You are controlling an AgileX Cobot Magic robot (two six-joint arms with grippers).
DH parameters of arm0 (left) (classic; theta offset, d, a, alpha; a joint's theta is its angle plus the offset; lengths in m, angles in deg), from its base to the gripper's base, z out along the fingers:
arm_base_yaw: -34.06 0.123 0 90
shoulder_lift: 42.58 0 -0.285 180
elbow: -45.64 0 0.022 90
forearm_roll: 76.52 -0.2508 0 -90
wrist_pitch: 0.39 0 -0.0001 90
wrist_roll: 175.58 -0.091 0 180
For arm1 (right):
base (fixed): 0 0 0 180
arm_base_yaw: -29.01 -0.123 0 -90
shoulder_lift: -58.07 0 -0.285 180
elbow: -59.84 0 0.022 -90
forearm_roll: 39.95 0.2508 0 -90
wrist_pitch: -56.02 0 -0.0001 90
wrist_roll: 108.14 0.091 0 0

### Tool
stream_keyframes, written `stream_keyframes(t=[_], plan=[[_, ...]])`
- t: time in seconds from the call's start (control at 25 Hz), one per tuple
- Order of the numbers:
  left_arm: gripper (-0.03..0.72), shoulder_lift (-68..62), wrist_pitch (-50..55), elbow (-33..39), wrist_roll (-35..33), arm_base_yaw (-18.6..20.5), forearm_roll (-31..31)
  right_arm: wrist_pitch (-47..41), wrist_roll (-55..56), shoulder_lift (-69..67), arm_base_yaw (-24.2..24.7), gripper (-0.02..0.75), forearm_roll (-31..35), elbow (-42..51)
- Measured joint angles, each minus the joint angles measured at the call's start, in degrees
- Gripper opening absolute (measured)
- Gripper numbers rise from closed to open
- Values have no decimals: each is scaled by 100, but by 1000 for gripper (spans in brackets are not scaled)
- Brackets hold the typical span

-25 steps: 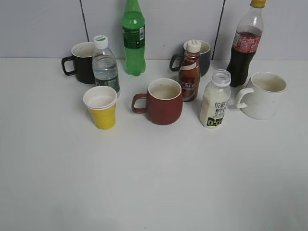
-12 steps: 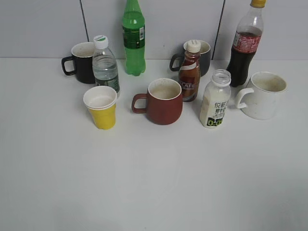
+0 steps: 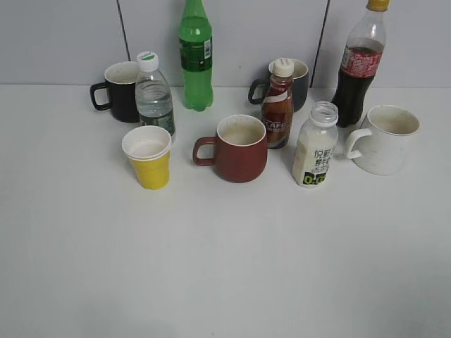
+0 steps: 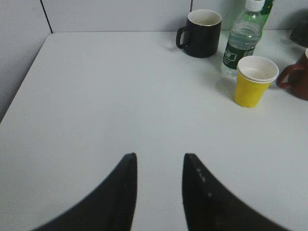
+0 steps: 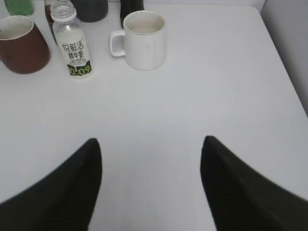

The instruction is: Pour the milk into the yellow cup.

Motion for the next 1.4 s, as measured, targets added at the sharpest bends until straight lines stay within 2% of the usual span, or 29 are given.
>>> stream_keyframes(t=[0.52, 0.72, 0.88, 0.92, 1.04, 1.08, 1.12, 1.28, 1.32, 1.36, 1.4], plan=[[243, 0, 0, 0, 0, 0, 44, 0, 0, 0, 0, 483, -41, 0], [243, 0, -96, -25, 0, 0, 109, 83, -13, 0, 0, 483, 154, -29], [243, -158, -1401, -74, 0, 0, 115, 897, -178, -397, 0, 483, 425, -87], [243, -319, -2025, -1, 0, 0, 115, 1149, -245, -564, 0, 483, 456, -81], [243, -942, -3533, 345, 0, 0, 80, 2192, -496, -1120, -34, 483, 619, 54], [243, -986, -3618, 365, 0, 0, 80, 2531, -546, -1282, -83, 483, 651, 118], [243, -1511, -4544, 532, 0, 0, -28, 3017, -581, -1485, -152, 483, 679, 185], [243, -2856, -6219, 594, 0, 0, -173, 4396, -752, -2476, -537, 483, 704, 275], [243, -2992, -6370, 594, 0, 0, -173, 4653, -794, -2784, -657, 483, 704, 275], [243, -3703, -7142, 594, 0, 0, -173, 4953, -819, -3055, -774, 483, 699, 276], [243, -3775, -7219, 594, 0, 0, -173, 5199, -833, -3333, -864, 483, 694, 276]])
